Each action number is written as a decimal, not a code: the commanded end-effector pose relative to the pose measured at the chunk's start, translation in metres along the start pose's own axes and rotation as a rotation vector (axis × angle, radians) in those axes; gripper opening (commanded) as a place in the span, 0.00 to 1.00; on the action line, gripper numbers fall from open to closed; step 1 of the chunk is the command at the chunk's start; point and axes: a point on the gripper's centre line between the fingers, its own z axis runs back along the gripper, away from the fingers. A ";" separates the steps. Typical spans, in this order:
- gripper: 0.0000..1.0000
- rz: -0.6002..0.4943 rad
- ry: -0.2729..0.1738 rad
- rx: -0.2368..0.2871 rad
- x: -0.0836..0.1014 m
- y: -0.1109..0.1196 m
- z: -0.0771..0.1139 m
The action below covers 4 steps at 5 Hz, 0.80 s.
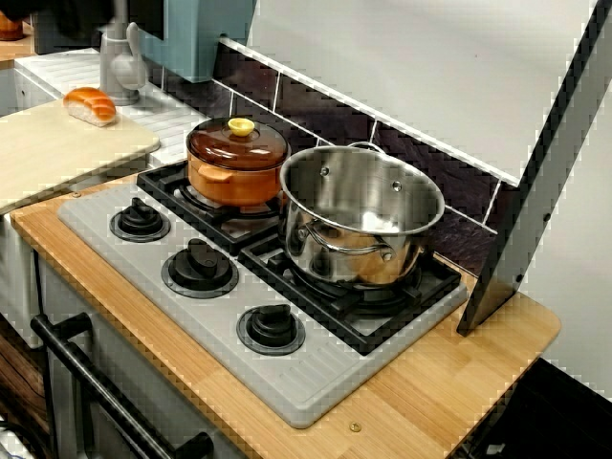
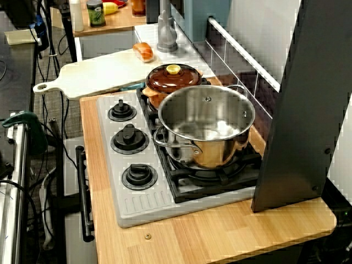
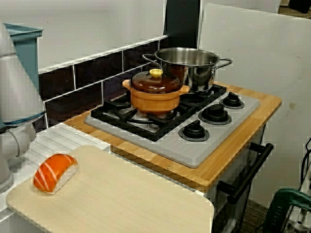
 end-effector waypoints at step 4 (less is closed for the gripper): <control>1.00 -0.010 -0.004 0.108 0.071 0.083 -0.026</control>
